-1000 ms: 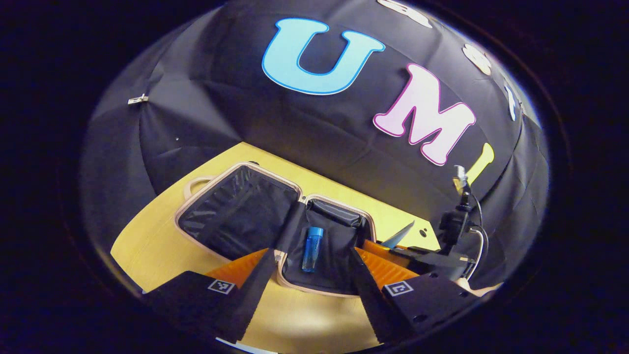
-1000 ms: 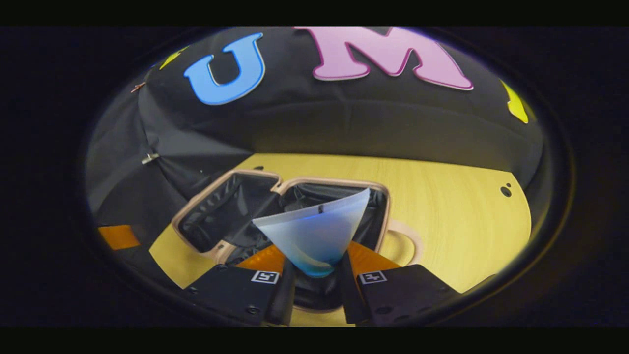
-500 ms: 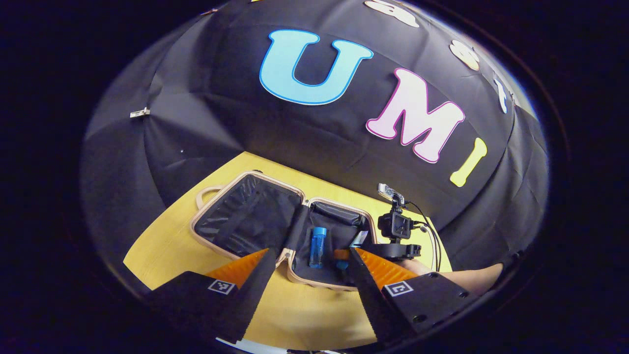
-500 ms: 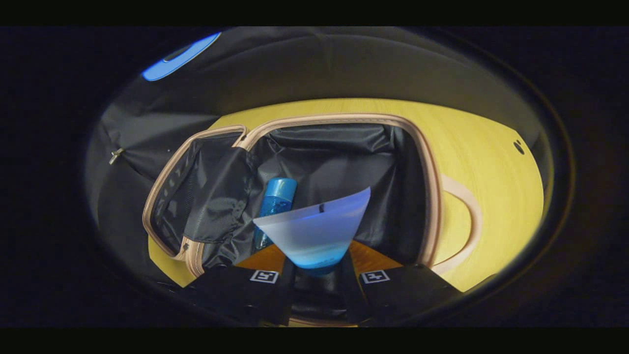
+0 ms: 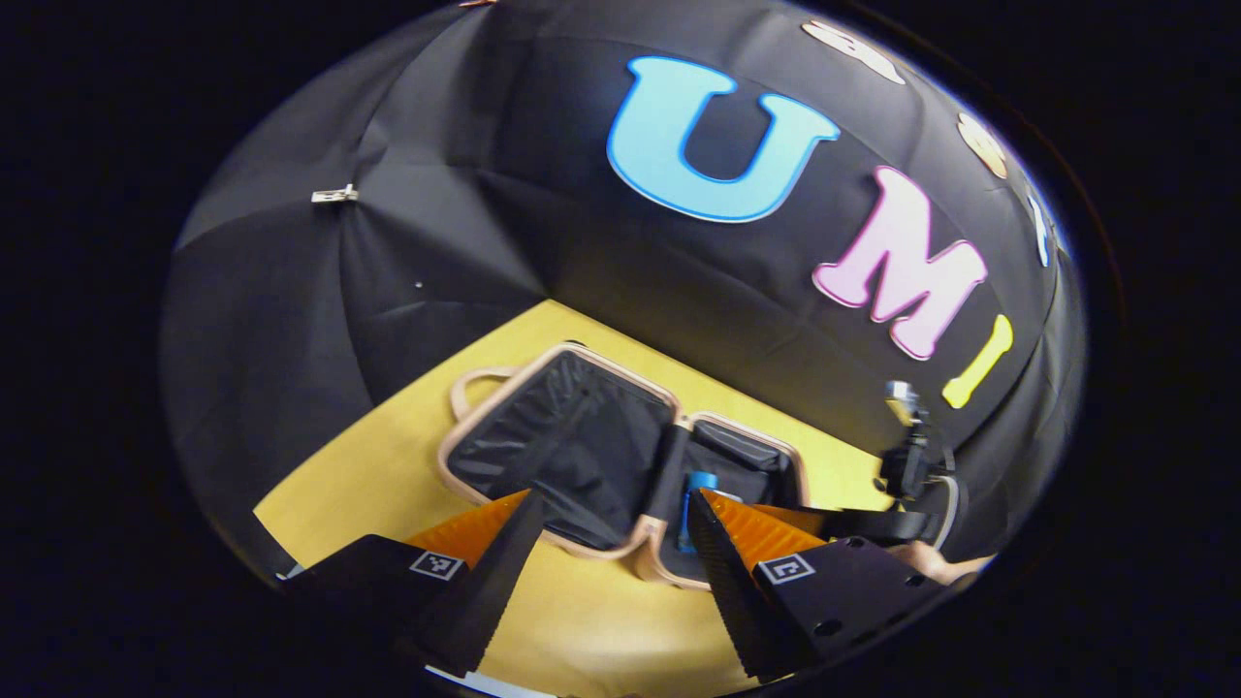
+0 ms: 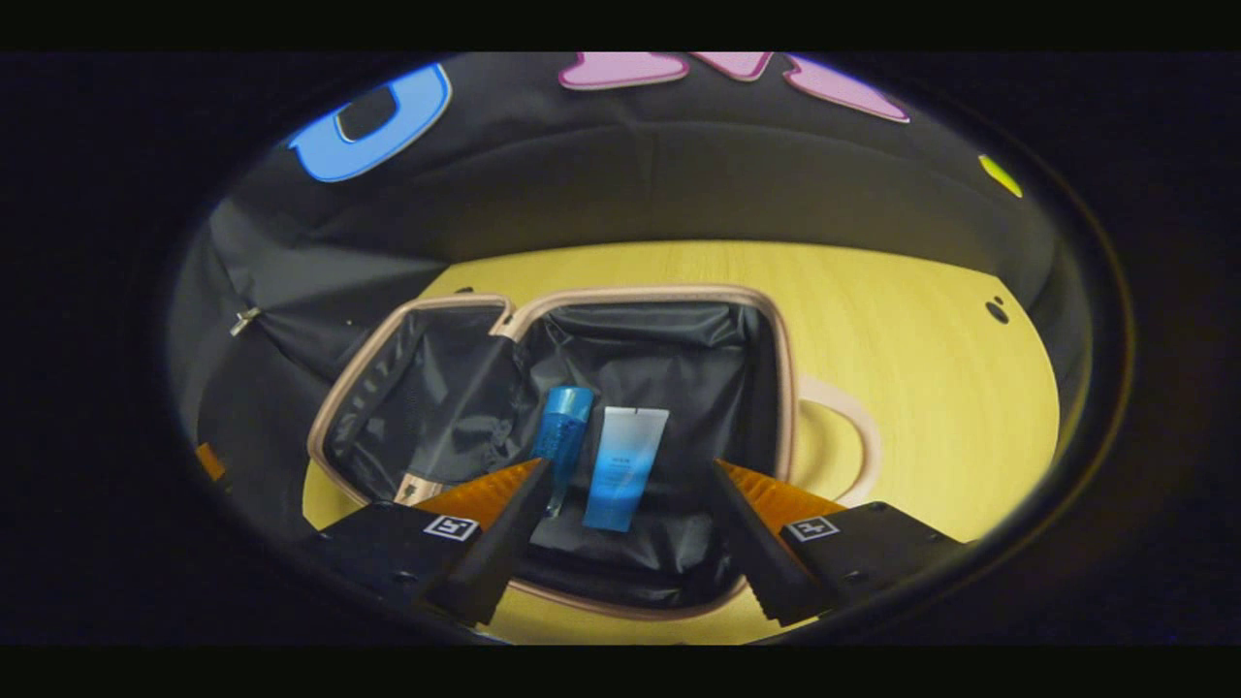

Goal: First open the suitcase, pack the skin care products into it, and then close the suitcase.

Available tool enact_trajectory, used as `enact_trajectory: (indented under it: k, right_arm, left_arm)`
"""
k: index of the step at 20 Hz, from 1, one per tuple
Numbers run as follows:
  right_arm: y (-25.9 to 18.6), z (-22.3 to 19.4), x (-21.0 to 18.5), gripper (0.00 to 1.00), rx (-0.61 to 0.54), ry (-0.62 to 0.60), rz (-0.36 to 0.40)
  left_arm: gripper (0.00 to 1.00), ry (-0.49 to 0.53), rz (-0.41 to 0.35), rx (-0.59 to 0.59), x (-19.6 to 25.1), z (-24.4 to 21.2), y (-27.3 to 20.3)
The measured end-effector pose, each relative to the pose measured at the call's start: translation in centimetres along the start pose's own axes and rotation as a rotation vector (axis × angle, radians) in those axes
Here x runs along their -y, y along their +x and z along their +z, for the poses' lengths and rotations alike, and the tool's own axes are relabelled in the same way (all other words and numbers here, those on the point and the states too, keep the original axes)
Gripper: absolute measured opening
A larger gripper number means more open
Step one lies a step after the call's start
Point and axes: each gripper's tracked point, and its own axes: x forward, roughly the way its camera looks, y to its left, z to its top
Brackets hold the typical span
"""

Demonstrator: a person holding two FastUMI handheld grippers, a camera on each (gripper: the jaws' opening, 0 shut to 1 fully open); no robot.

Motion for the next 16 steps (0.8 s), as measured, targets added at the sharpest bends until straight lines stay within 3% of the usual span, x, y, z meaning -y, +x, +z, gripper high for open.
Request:
enact_trajectory:
  k: [4,7,12,16]
  right_arm:
    - [-6.4,-0.6,1.7,0.98,0.137,-0.077,-0.012]
    - [-10.4,-2.1,3.8,0.98,0.157,-0.101,-0.01]
    - [-15.4,-3.0,11.2,0.98,0.148,-0.106,-0.144]
    - [-19.4,-5.2,14.0,0.98,0.133,-0.073,-0.204]
  left_arm:
    - [0.95,-0.091,0.089,-0.019,-6.7,1.5,5.7]
    - [0.93,-0.117,0.117,-0.04,-10.9,2.8,9.6]
    - [0.89,-0.277,0.092,-0.067,-14.8,4.8,16.4]
    - [0.84,-0.348,0.14,-0.134,-18.0,3.7,21.2]
